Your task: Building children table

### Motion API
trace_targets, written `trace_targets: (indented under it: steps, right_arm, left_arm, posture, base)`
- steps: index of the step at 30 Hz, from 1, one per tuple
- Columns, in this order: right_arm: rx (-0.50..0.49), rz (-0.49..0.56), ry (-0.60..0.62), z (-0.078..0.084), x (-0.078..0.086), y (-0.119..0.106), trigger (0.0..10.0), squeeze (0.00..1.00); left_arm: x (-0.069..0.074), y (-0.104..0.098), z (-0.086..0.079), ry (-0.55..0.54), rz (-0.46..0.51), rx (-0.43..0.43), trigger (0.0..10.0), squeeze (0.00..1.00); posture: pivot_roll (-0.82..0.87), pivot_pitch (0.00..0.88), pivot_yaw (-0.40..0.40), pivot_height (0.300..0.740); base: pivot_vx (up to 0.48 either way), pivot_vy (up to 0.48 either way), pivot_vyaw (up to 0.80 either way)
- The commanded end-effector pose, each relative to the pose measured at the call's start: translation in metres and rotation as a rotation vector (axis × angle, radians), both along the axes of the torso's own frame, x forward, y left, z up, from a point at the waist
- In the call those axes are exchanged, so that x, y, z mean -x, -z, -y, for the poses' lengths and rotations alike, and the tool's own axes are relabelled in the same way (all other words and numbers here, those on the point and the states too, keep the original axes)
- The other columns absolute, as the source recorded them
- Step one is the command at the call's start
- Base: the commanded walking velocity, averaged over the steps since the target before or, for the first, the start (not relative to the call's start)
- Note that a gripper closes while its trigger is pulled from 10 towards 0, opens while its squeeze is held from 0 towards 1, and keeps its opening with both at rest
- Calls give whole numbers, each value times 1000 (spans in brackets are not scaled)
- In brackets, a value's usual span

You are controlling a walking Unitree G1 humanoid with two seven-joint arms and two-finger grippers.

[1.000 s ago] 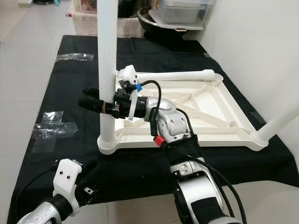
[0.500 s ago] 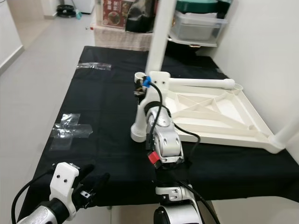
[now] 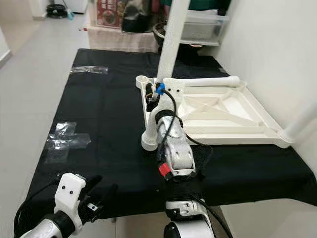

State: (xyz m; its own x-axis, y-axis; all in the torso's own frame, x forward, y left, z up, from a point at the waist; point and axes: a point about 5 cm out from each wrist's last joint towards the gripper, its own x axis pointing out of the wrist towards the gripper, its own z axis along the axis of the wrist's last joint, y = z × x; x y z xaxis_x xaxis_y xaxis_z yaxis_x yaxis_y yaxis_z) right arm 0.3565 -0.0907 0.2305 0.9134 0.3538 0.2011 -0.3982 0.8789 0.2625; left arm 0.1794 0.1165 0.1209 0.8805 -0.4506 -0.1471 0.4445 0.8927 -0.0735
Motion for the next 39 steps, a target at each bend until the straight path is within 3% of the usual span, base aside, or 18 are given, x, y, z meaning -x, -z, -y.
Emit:
trace_targets:
  steps: [1,3,6,7,8,10,13,16,17,19,24,27,28,29,31,32,34,39]
  right_arm:
    - [-43,83,-180,-7,4,-19,10000,0]
    - [-19,130,-440,-3,16,-26,10000,0]
    - [35,134,-555,1,22,-24,10000,0]
    - [112,120,-730,4,32,-15,10000,0]
    - [112,120,-730,4,32,-15,10000,0]
    - [201,84,-985,7,47,1,10000,0]
    - [222,76,-1060,8,51,6,10000,0]
    - [234,62,-1172,-7,45,12,10000,0]
    - [234,65,-1140,-14,37,11,0,0]
    - [232,67,-1119,-17,33,10,0,0]
    - [229,73,-847,-22,12,5,0,0]
    - [226,60,-766,-21,6,5,0,0]
    - [216,24,-571,-15,-3,6,0,0]
    - [216,24,-571,-15,-3,6,0,0]
    - [187,-113,-21,11,-18,15,0,0]
    - [187,-113,-21,11,-18,15,0,0]
    - [182,-208,366,34,-9,28,0,0]
    - [160,-235,492,33,3,32,0,0]
  left_arm:
    - [3,3,2,7,-20,0,10000,0]
    - [4,4,2,8,-22,1,10000,0]
    - [4,4,2,11,-23,3,10000,0]
    - [4,4,2,14,-24,5,10000,0]
    - [4,4,2,14,-24,5,10000,0]
    - [4,5,3,17,-24,6,10000,0]
    - [4,5,3,17,-24,5,10000,0]
    - [5,4,3,12,-23,2,10000,0]
    - [6,4,3,11,-23,2,10000,0]
    - [6,4,3,10,-24,2,10000,0]
    - [7,4,3,11,-25,2,10000,0]
    - [7,4,3,11,-24,2,10000,0]
    - [7,4,3,12,-25,3,10000,0]
    - [7,4,3,12,-25,3,10000,0]
    - [6,4,3,18,-27,5,10000,0]
    - [6,4,3,18,-27,5,10000,0]
    - [6,3,3,21,-26,6,10000,0]
    - [5,3,3,18,-23,2,10000,0]
  posture:
    - [130,92,-130,740]
    - [122,84,-127,740]
    - [120,81,-126,740]
    - [122,74,-130,740]
    - [122,74,-130,740]
    - [133,72,-134,740]
    - [133,72,-134,740]
    - [140,75,-140,740]
    - [146,78,-141,740]
    - [146,78,-141,740]
    - [144,81,-140,740]
    - [144,81,-140,740]
    - [130,78,-133,740]
    - [130,78,-133,740]
    - [123,81,-129,740]
    - [123,81,-129,740]
    - [124,88,-127,740]
    - [116,99,-125,740]
  base:
    - [0,0,0]
    - [0,0,0]
    - [0,0,0]
    - [0,0,0]
    - [0,0,0]
    - [0,0,0]
    - [0,0,0]
    - [0,0,0]
    - [0,0,0]
    - [0,0,0]
    - [0,0,0]
    - [0,0,0]
    - [0,0,0]
    - [0,0,0]
    - [0,0,0]
    - [0,0,0]
    - [0,0,0]
    - [0,0,0]
